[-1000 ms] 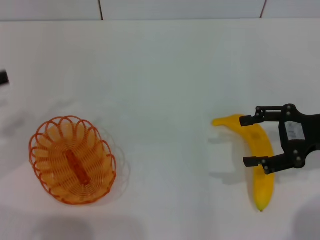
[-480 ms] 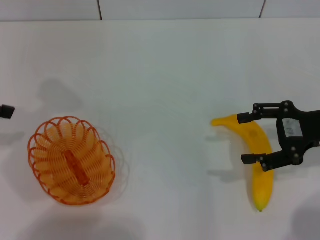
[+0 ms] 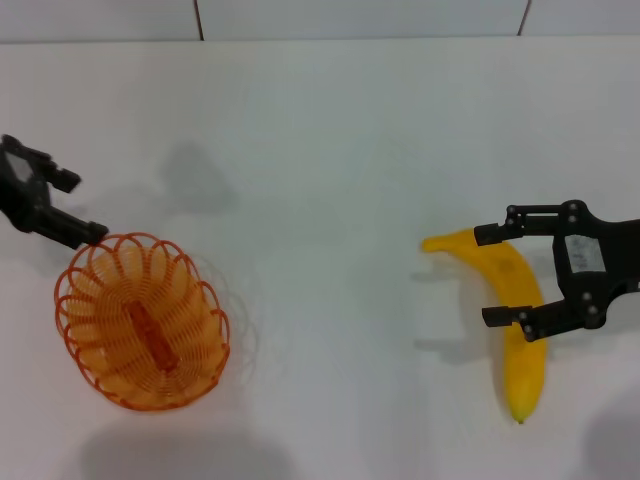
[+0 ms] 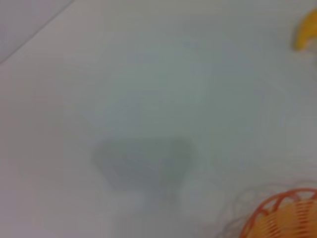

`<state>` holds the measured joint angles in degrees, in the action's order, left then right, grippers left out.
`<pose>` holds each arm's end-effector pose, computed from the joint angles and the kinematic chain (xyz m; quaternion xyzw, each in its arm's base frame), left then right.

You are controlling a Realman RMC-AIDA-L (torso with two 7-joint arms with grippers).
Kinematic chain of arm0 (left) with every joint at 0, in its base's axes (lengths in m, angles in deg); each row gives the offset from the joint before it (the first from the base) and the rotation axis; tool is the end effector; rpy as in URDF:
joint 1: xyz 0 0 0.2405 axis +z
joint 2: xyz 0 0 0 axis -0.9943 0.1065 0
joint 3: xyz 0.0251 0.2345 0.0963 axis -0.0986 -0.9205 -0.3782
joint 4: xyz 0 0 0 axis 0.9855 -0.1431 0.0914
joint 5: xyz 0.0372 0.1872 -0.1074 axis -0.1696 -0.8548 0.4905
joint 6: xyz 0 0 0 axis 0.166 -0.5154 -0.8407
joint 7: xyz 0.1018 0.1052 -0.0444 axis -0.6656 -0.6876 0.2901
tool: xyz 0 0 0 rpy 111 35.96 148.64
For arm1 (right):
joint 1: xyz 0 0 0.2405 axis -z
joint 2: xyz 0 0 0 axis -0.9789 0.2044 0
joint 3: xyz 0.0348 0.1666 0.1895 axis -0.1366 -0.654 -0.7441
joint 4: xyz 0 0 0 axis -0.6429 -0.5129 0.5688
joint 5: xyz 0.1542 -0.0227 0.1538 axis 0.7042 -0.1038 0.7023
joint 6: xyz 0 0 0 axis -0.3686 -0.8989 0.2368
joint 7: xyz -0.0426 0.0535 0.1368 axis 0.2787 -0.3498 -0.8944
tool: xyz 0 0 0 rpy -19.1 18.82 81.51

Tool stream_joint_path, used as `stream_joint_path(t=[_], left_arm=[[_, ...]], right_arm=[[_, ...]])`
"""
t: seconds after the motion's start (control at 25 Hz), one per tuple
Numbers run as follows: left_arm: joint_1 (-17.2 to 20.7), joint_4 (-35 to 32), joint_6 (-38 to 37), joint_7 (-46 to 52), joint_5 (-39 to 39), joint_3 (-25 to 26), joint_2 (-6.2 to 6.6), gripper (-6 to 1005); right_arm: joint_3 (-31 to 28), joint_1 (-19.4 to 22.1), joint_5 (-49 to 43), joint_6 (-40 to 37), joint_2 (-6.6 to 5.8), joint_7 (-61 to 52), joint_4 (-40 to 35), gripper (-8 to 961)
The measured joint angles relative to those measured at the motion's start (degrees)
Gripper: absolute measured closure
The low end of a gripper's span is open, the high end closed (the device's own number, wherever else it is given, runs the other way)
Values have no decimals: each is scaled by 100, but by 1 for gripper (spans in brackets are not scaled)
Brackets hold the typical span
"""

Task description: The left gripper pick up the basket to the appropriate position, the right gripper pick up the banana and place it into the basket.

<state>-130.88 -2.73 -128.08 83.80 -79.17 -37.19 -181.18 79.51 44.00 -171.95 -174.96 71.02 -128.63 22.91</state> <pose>-0.2540 0.4015 0.0863 -0.9653 -0.1818 0.1142 0.1486 0.2868 0.3058 0.0340 -0.9791 0.0149 0.1941 0.0591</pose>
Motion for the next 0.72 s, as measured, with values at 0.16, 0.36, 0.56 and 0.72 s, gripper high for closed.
stream_joint_path(t=[0.16,0.36,0.56,0.72], left_arm=[[-19,107,45,2,-93,-383,-90,126],[-12,124,127,76,-456,-429,-226,125],[-40,159,295,208,-466,-467,-277,125],[-68,274,384,236,-469,-489,-284,125]], right_arm=[[9,-42,0,-8,0,-4,0,91],[-15,-50,0,-19,0,-6,0,91],[-15,-52,-1,-19,0,-7,0,91],[-8,-63,-1,-19,0,-8,0,91]])
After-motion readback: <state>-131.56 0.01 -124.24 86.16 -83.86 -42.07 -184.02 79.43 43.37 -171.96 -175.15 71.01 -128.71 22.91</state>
